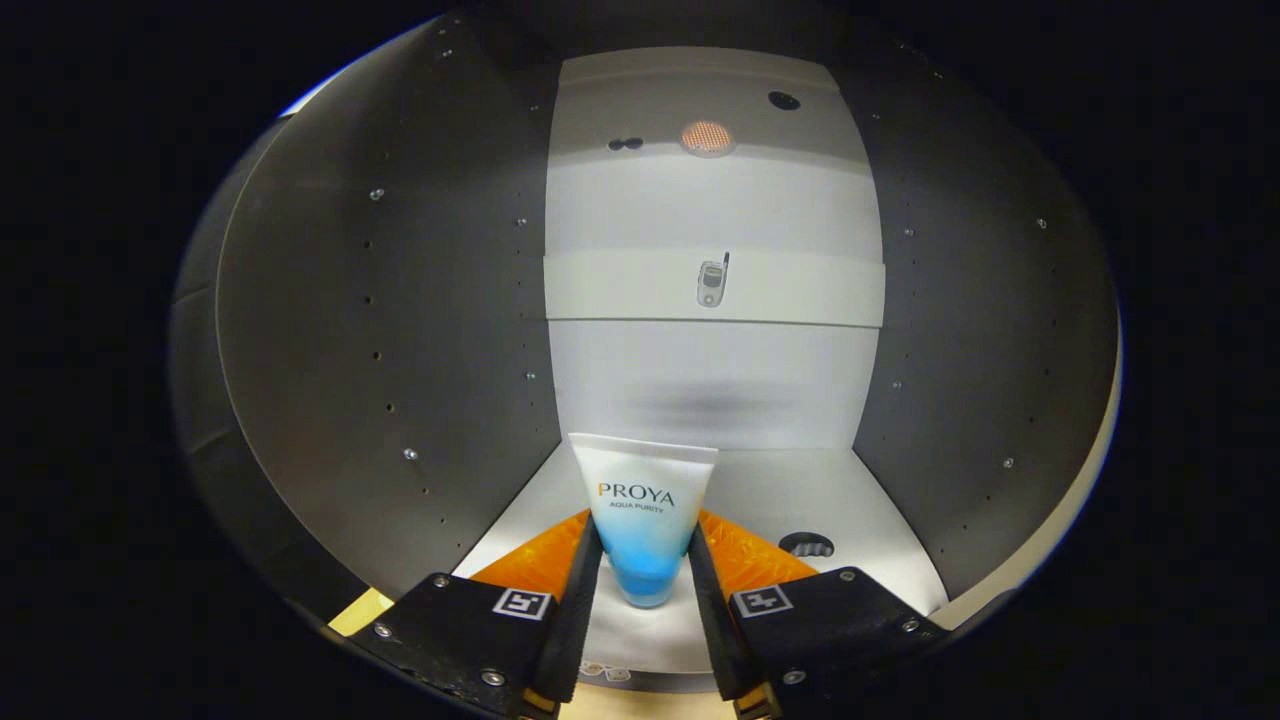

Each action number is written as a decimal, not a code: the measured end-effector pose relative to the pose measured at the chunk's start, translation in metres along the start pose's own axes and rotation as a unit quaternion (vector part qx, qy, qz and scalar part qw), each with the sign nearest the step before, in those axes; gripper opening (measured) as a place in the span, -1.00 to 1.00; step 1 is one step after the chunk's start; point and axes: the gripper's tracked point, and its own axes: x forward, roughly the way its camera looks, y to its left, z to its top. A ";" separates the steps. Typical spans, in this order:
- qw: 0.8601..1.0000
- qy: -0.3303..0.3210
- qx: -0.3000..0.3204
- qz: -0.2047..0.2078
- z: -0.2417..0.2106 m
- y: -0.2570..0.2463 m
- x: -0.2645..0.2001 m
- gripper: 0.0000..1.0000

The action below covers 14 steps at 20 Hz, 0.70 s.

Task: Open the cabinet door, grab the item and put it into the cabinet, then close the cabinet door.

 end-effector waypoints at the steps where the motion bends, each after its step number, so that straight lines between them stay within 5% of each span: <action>1: 1.000 0.000 -0.001 -0.001 -0.001 0.000 0.000 0.03; 13: 1.000 0.000 -0.008 -0.017 -0.010 -0.006 -0.004 0.15; 14: 1.000 -0.003 -0.008 -0.020 -0.009 -0.007 -0.007 0.33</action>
